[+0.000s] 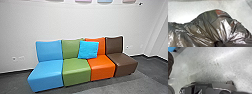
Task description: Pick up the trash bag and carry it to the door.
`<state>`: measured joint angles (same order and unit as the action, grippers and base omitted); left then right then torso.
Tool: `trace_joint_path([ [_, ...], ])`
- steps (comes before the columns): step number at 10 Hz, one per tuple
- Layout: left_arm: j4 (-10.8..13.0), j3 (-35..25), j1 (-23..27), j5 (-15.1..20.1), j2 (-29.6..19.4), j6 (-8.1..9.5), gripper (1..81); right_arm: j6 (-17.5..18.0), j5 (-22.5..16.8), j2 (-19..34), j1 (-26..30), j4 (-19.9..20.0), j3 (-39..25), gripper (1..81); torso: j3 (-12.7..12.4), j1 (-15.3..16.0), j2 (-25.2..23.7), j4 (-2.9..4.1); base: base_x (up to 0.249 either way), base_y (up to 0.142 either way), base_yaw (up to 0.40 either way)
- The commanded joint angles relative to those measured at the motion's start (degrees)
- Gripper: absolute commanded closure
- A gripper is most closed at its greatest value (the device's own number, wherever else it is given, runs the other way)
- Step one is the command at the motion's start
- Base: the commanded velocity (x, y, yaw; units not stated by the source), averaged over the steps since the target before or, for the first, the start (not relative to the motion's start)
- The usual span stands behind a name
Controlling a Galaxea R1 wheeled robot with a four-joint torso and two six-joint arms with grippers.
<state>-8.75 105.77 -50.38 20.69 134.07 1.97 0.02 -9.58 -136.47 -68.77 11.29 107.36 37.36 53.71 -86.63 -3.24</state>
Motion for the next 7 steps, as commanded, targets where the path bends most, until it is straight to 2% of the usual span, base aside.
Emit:
trace_joint_path([
  [1, 3.2, -6.6, -4.5, -4.1, -6.3, -1.01, 81.1, -0.4, -2.0, 0.8, -1.8, 0.5, 0.0, 1.0, 0.0, -3.6, 5.7, 0.0, 0.0, 0.0, 0.0],
  [4, 7.0, -7.9, -14.3, -10.4, -6.8, -1.1, 81.1, -0.4, 1.1, -2.7, -7.7, 0.2, 1.7, 1.0, -0.8, -7.2, 11.0, 0.0, 0.0, 0.0, 0.0],
  [7, 10.4, -5.9, -22.7, -15.8, -3.7, -1.1, 81.1, -0.7, 1.3, -8.7, -12.3, -1.2, 7.8, 1.0, -0.9, -11.3, 17.3, 0.0, 0.0, 0.0, 0.0],
])
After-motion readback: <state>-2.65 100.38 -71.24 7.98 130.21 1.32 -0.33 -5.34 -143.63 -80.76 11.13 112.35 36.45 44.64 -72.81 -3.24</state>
